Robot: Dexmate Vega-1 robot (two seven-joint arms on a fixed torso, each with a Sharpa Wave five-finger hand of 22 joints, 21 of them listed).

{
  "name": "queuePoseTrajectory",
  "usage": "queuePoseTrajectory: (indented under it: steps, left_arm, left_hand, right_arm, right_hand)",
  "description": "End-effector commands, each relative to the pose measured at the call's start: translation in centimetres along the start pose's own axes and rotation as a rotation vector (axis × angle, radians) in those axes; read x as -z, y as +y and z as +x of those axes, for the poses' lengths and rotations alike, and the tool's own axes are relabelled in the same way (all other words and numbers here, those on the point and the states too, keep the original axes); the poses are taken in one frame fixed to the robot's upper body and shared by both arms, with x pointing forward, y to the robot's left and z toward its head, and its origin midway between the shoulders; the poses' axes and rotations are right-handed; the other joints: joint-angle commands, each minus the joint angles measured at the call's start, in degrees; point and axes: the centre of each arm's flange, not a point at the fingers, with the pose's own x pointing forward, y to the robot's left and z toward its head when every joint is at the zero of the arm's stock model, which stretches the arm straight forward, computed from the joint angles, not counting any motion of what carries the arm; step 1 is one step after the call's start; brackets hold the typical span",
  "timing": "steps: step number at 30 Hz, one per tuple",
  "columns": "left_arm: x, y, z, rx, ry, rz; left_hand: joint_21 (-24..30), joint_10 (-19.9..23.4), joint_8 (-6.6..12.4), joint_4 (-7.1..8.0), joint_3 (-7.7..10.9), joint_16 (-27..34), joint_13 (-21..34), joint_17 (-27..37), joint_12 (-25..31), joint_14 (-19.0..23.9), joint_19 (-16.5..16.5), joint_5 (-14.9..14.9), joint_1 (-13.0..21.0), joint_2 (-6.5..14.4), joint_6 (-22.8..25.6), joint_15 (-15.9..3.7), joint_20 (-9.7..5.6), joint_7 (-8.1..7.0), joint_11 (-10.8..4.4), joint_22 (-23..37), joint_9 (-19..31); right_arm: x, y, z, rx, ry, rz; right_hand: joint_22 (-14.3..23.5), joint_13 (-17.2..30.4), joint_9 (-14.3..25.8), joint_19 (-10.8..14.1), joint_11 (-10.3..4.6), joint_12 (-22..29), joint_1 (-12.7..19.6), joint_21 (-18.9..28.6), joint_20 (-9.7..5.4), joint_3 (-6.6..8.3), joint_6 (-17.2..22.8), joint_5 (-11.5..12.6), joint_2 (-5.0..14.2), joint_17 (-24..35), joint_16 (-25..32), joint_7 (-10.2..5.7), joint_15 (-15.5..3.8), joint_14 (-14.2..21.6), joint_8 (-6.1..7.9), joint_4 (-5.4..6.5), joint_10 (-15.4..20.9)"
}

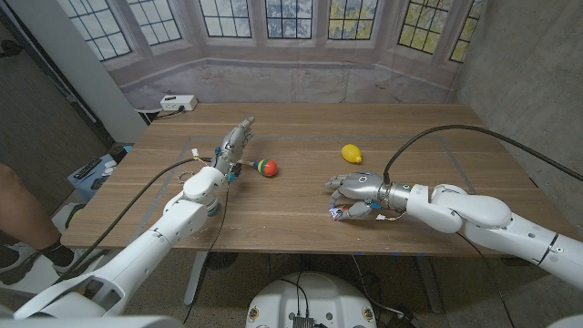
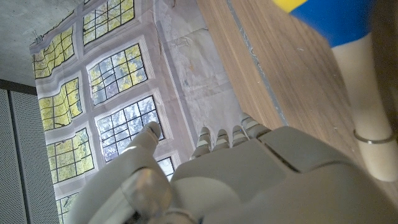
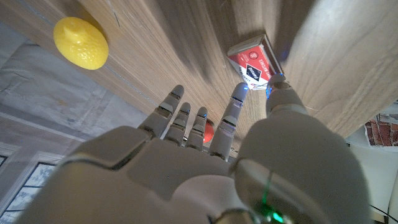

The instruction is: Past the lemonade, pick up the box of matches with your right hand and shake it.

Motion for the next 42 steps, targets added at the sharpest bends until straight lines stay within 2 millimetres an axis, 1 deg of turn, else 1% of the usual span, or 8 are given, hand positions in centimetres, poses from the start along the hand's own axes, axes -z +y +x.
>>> queuePoseTrajectory:
  steps: [1,4,6,8,14,23,35,42]
  left_arm:
    - [0.1,-0.1,0.1,0.003,-0.001,-0.002]
    - [0.2,-0.1,0.1,0.004,0.001,-0.003]
    - [0.2,-0.1,0.1,0.004,0.001,-0.003]
    - [0.2,-0.1,0.1,0.005,0.001,-0.003]
    - [0.2,0.0,0.2,0.004,0.003,0.001]
    - [0.2,0.1,0.6,0.008,0.007,0.000]
    - [0.3,0.1,1.3,0.017,0.011,0.003]
    - [0.3,-0.1,1.6,0.025,0.014,0.003]
  left_hand:
    - [0.00,0.30,0.11,-0.36,0.29,0.03,0.11,0.17,0.19,0.12,0.20,0.36,0.66,-0.14,0.41,0.23,0.29,0.14,-0.03,0.20,0.24]
    - [0.00,0.38,0.08,-0.39,0.28,0.02,0.12,0.17,0.22,0.11,0.20,0.36,0.67,-0.13,0.41,0.22,0.28,0.04,-0.04,0.20,0.24]
    - [0.00,0.40,-0.01,-0.42,0.26,0.03,0.12,0.17,0.21,0.14,0.21,0.36,0.68,-0.12,0.26,0.22,0.28,-0.49,0.04,0.20,0.25]
    - [0.00,0.44,-0.02,-0.44,0.25,0.03,0.12,0.17,0.22,0.16,0.22,0.36,0.69,-0.11,0.26,0.19,0.30,-0.51,0.06,0.20,0.25]
    - [-0.01,0.43,-0.04,-0.50,0.23,0.05,0.13,0.18,0.21,0.25,0.23,0.37,0.71,-0.08,0.29,0.25,0.48,-0.57,0.00,0.21,0.26]
    - [0.00,0.47,-0.06,-0.57,0.18,0.03,0.14,0.18,0.21,0.26,0.28,0.37,0.73,-0.08,0.34,0.24,0.48,-0.65,0.01,0.21,0.26]
    - [-0.01,0.46,-0.07,-0.64,0.13,0.01,0.15,0.18,0.18,0.23,0.29,0.37,0.75,-0.04,0.42,0.28,0.52,-0.58,0.04,0.22,0.27]
    - [-0.02,0.47,-0.08,-0.68,0.09,0.00,0.15,0.19,0.17,0.23,0.27,0.37,0.76,-0.05,0.46,0.28,0.47,-0.57,0.06,0.22,0.28]
  right_arm:
    - [0.0,-0.1,-0.1,0.009,0.001,0.000]
    - [0.0,-0.1,-0.1,0.003,0.002,0.004]
    - [0.1,-0.1,-0.1,-0.003,0.006,0.003]
    - [0.2,0.0,0.0,-0.007,0.006,0.005]
    - [0.4,0.0,0.1,-0.019,0.008,0.007]
    - [0.8,0.1,0.2,-0.038,0.017,0.011]
    - [0.9,0.2,0.1,-0.046,0.028,0.021]
    - [0.8,-0.2,0.0,-0.041,0.034,0.031]
  right_hand:
    - [0.28,0.14,0.11,0.74,-0.12,0.19,0.43,0.56,-0.03,0.06,0.71,0.35,0.18,0.11,0.37,0.11,-2.96,0.62,0.53,0.26,0.35]
    - [0.28,0.14,0.10,0.77,-0.11,0.16,0.43,0.54,-0.06,0.06,0.80,0.35,0.25,0.13,0.40,0.12,-3.00,0.69,0.53,0.29,0.40]
    - [0.28,0.14,0.09,0.77,-0.07,0.05,0.43,0.51,-0.07,0.05,0.65,0.35,0.30,0.13,0.38,0.11,-3.01,0.67,0.44,0.31,0.25]
    - [0.28,0.15,0.04,0.72,0.26,-0.37,0.40,0.34,0.01,-0.08,-1.48,0.34,0.30,0.16,0.32,-0.13,-2.92,0.66,-0.59,0.34,-0.13]
    - [0.30,0.17,-0.02,0.36,0.63,-1.02,0.27,0.03,0.02,-0.16,-4.62,0.39,0.10,0.19,-0.06,-0.22,-2.62,0.18,-2.15,0.36,-0.89]
    - [0.30,0.21,-0.04,-0.14,0.82,-1.77,0.45,-0.24,0.21,-0.04,-7.40,0.49,-0.08,0.19,-0.57,-0.74,-2.14,-0.52,-3.58,0.21,-2.12]
    - [0.31,0.23,-0.03,-0.32,0.84,-1.96,0.43,-0.31,0.28,-0.02,-7.95,0.52,-0.17,0.20,-0.69,-0.95,-2.01,-0.57,-3.95,0.20,-2.40]
    - [0.31,0.24,-0.02,-0.36,0.84,-1.99,0.32,-0.32,0.33,-0.05,-7.94,0.53,-0.18,0.23,-0.71,-1.00,-1.98,-0.57,-3.99,0.26,-2.39]
